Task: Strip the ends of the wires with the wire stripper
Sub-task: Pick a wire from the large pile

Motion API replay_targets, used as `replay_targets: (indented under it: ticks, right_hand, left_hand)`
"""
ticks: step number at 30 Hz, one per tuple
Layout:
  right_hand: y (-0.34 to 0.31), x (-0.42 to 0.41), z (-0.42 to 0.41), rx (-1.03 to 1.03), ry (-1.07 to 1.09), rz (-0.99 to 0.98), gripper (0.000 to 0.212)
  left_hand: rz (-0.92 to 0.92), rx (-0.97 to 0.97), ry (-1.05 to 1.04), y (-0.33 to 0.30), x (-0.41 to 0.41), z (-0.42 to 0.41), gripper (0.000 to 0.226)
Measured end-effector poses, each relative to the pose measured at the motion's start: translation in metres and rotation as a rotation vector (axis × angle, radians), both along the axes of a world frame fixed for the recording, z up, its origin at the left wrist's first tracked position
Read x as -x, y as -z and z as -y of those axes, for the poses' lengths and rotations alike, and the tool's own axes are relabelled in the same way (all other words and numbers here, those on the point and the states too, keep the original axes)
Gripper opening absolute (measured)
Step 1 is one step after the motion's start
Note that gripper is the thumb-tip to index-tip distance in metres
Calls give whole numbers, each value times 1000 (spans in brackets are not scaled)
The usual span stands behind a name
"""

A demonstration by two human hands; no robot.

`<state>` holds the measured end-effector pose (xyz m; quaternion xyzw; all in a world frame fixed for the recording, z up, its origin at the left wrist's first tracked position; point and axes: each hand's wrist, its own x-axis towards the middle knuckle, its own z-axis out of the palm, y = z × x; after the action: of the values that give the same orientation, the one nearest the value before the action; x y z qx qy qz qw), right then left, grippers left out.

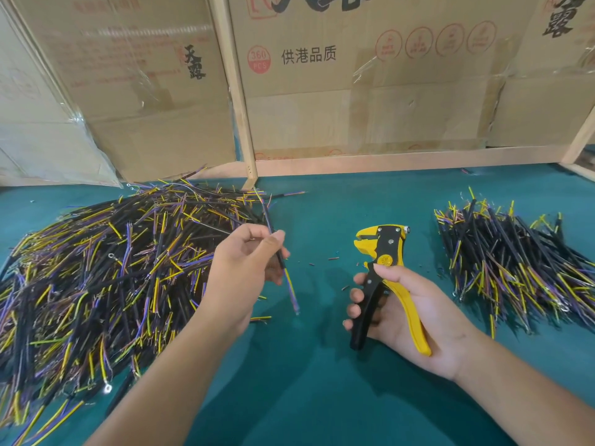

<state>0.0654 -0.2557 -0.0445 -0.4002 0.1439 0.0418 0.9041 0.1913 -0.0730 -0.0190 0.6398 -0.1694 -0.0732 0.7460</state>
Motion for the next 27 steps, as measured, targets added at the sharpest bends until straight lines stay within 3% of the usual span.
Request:
replay_targets:
  ticks: [7, 13, 27]
  right_hand:
    - [-1, 1, -4, 18, -41, 16, 28]
    - [0, 5, -8, 47, -101, 71, 18]
    - [1, 4, -8, 34, -50, 98, 18]
  left_hand:
    - [-75, 247, 164, 2, 20, 16, 17]
    - [-15, 201, 170, 9, 24, 19, 25]
    - [68, 116, 225, 11, 24, 18, 5]
